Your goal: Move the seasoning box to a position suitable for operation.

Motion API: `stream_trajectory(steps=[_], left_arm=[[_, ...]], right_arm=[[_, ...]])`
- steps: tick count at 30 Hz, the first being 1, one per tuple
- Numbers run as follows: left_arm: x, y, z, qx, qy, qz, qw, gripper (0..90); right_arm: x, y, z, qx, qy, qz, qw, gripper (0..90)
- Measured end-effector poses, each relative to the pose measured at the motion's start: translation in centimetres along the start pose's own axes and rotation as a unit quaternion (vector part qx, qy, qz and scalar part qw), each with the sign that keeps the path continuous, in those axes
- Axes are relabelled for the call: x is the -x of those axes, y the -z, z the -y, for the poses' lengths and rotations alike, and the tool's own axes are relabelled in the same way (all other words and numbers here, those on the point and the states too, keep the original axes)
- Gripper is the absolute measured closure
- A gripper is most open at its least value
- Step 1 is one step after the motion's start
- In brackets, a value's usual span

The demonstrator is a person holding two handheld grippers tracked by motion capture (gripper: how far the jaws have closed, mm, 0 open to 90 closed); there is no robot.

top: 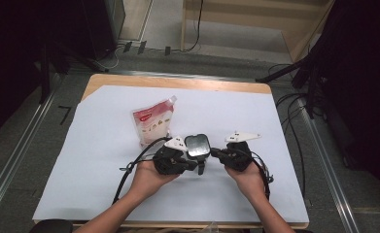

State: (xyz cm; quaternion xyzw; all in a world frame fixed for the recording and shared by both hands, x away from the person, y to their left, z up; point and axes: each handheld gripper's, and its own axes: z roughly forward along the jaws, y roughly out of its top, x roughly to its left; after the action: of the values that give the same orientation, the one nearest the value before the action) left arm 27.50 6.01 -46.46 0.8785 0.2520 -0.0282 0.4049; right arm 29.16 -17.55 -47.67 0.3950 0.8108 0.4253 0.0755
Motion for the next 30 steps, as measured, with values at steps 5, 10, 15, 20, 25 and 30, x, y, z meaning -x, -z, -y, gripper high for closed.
stream_trajectory(steps=[5,10,15,20,25,30], left_arm=[[0.1,-0.2,0.0,-0.003,0.001,0.015,0.9999,90.0],[-0.4,1.6,-0.1,0.002,0.003,0.012,0.9999,88.2],[-1.3,3.7,0.0,0.015,0.013,0.016,0.9997,75.9],[-1.7,4.3,0.1,0.016,0.004,0.015,0.9998,62.0],[-2.5,4.7,0.4,0.008,0.012,0.021,0.9997,47.6],[-2.9,4.6,0.6,0.006,0.012,0.025,0.9996,41.4]], right_arm=[[-0.1,0.3,0.0,-0.004,0.006,0.007,0.9999,90.0],[-0.5,1.6,0.0,0.005,0.005,0.005,1.0000,90.0],[-1.9,3.7,0.8,0.012,0.008,-0.008,0.9999,90.0],[-2.9,3.9,1.2,0.008,0.015,-0.015,0.9997,90.0],[-4.3,3.2,1.5,-0.003,0.026,-0.032,0.9991,90.0],[-5.6,2.1,1.6,-0.017,0.044,-0.052,0.9976,90.0]])
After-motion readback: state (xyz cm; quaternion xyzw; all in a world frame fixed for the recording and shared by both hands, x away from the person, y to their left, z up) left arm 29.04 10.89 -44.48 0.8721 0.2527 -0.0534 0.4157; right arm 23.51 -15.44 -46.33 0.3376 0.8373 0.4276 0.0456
